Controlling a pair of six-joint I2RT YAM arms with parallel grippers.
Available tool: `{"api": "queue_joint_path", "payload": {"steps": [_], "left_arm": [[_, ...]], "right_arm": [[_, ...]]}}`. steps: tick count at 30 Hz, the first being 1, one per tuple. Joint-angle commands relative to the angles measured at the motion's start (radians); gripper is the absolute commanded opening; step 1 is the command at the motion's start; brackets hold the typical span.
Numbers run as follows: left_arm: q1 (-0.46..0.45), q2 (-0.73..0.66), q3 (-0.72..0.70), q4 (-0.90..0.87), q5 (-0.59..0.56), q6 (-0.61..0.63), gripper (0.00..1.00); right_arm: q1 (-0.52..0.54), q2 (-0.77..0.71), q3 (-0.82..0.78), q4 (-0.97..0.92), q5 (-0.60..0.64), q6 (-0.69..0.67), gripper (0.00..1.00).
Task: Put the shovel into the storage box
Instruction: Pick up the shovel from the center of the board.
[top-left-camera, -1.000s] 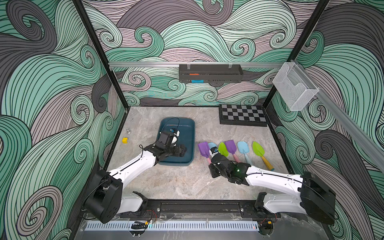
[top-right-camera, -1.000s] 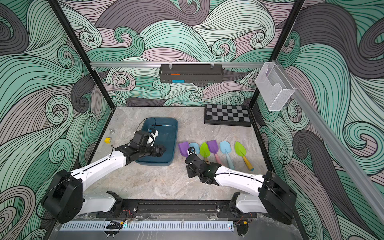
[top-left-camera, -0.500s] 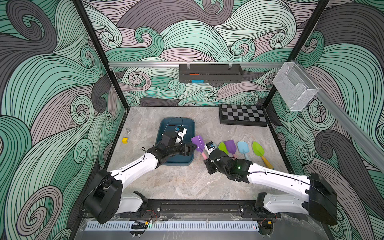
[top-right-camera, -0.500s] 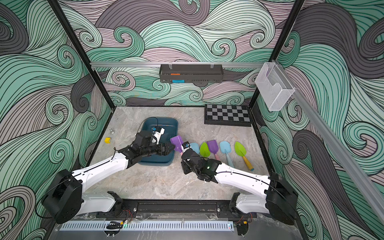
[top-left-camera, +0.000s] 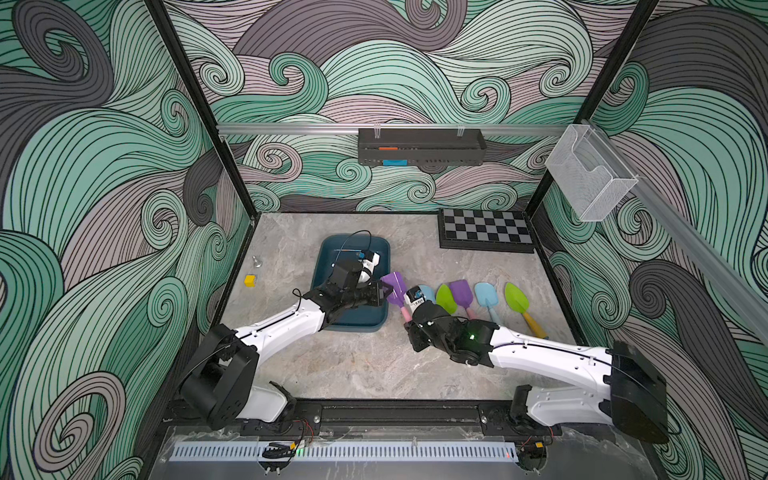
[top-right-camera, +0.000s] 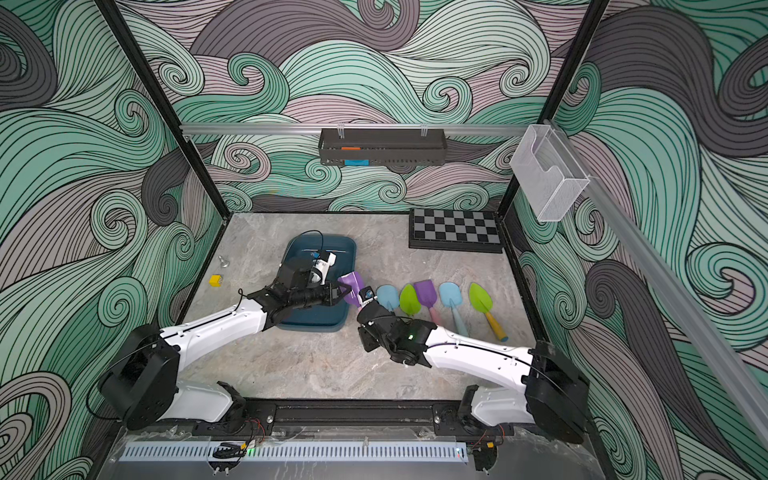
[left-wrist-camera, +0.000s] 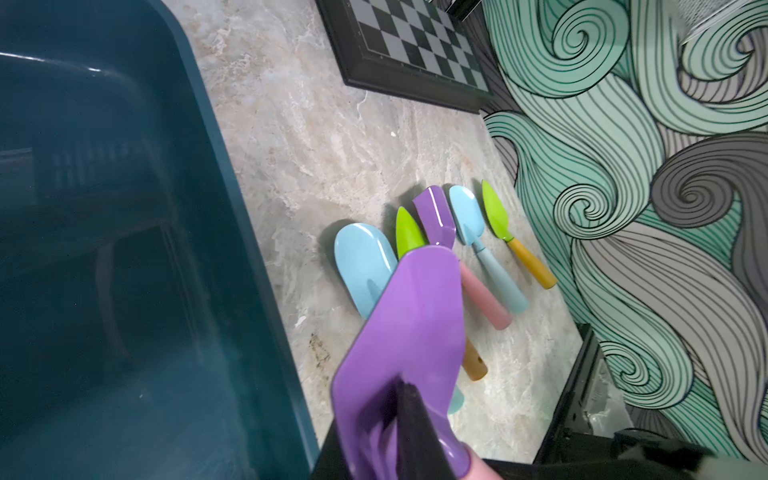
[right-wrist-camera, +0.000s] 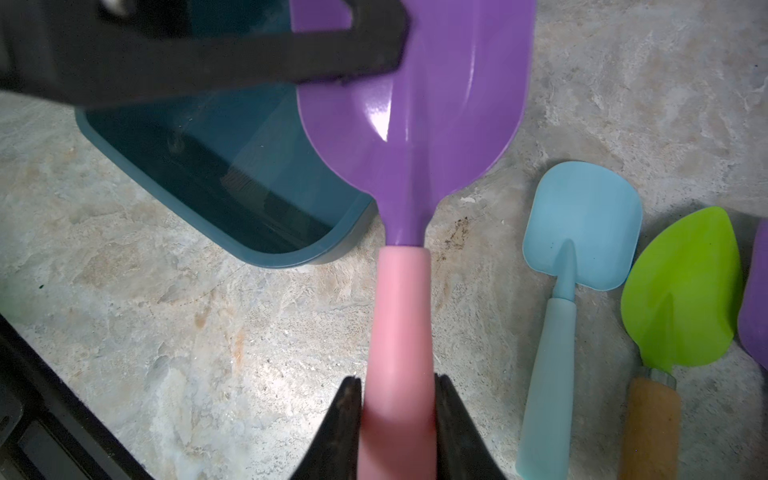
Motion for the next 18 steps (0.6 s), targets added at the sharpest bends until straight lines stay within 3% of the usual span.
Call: {"api": "queue_joint_path", "payload": {"steps": [1, 3, 4, 6, 10, 14, 18], "left_arm": [[-0.008, 0.014, 0.030, 0.018, 0.030, 0.040, 0.09], [-0.008, 0.014, 0.031, 0.018, 0.028, 0.040, 0.02], [-0.008, 0.014, 0.033, 0.016, 0.024, 0.039, 0.01], [-0.008, 0.014, 0.038, 0.009, 0.013, 0.043, 0.00], [-0.006, 0.002, 0.064, -0.030, -0.034, 0.050, 0.00], [0.026, -0.036, 0.116, -0.110, -0.088, 0.099, 0.00], [0.124, -0.057, 0.210, -0.215, -0.067, 0.174, 0.00]], "right_arm": [[0.008, 0.000, 0.037, 0.039, -0.017, -0.030, 0.00], [0.009, 0.008, 0.041, 0.043, -0.015, -0.035, 0.05], [0.009, 0.009, 0.042, 0.047, -0.013, -0.038, 0.13], [0.008, 0.008, 0.042, 0.062, -0.010, -0.047, 0.44], [0.008, -0.009, 0.035, 0.081, 0.008, -0.061, 0.66], [0.008, -0.058, 0.006, 0.089, 0.045, -0.070, 0.67], [-0.008, -0.107, -0.045, 0.076, 0.092, -0.055, 0.70]]}}
